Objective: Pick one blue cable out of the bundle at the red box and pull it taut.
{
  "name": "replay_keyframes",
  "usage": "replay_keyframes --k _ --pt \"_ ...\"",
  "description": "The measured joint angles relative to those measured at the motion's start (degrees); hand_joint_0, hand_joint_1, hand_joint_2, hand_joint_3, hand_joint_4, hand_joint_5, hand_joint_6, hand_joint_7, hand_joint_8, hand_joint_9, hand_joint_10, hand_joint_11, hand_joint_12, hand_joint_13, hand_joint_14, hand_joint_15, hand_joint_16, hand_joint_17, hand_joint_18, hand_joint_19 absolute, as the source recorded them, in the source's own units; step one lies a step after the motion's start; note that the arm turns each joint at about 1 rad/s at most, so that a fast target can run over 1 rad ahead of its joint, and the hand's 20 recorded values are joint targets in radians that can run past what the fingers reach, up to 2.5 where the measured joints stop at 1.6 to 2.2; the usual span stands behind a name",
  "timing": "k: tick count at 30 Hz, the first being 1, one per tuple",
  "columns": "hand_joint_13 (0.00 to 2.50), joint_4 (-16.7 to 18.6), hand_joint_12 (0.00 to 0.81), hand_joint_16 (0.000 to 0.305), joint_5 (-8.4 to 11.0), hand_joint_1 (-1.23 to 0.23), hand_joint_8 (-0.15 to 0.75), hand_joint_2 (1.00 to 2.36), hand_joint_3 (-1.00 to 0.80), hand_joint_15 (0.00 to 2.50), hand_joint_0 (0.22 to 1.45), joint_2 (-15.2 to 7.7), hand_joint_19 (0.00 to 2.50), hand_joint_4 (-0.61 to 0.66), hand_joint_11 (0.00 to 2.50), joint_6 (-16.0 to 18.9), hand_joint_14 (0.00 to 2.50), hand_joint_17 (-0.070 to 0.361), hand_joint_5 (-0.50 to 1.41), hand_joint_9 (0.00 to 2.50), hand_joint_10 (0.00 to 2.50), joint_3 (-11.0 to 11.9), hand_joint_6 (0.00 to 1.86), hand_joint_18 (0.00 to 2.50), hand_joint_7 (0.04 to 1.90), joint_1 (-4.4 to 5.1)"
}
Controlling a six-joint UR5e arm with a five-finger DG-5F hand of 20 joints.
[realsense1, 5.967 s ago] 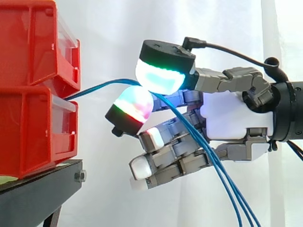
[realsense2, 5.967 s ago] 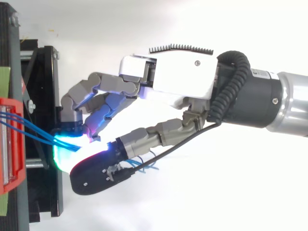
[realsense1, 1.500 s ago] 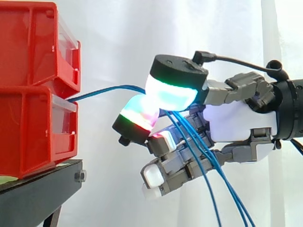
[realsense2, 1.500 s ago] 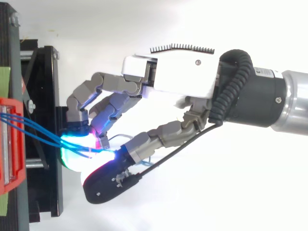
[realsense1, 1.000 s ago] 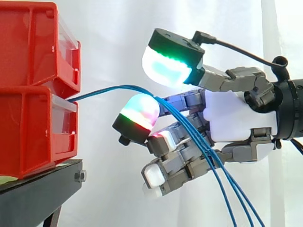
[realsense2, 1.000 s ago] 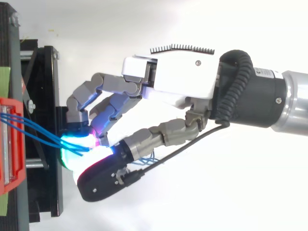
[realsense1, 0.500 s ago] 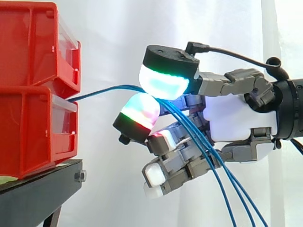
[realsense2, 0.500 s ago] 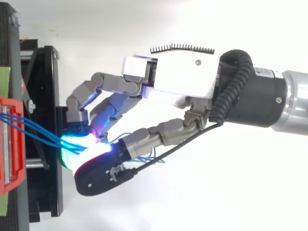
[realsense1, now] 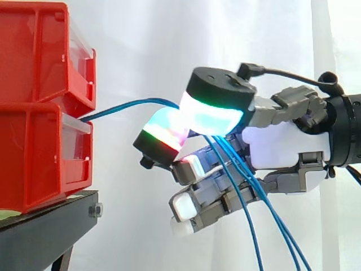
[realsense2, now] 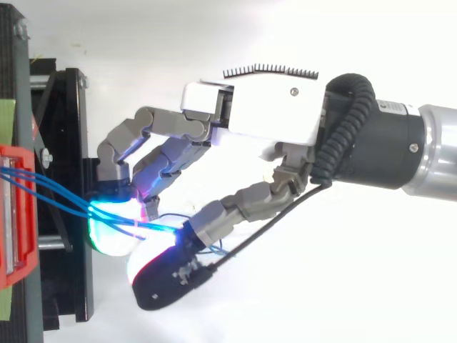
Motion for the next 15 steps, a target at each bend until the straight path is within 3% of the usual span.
replay_keyframes --k 4,9,11,15 --pt "0.8 0.0 0.39 0.054 0.0 -1.0 0.275 1.0 -0.5 0.58 0.47 0.0 0.23 0.05 1.06 0.3 0.02 0.122 -0.24 0.8 0.01 0.0 0.96 0.71 0.86 -0.01" --pt "0.84 0.0 0.429 0.062 0.0 -0.81 0.327 1.0 -0.5 0.59 0.41 0.0 0.26 0.09 1.06 0.5 0.02 0.139 -0.22 0.88 0.0 0.0 0.96 0.76 0.81 -0.03" --pt "0.82 0.0 0.404 0.055 0.0 -0.69 0.304 1.0 -0.5 0.59 0.5 0.0 0.3 0.06 1.08 0.5 0.02 0.124 -0.22 0.89 0.01 0.0 0.94 0.7 0.85 -0.02" --pt "0.81 0.0 0.382 0.051 0.0 -0.65 0.284 1.0 -0.5 0.59 0.61 0.0 0.31 0.04 1.08 0.7 0.02 0.114 -0.22 0.88 0.01 0.0 0.93 0.67 0.9 -0.03"
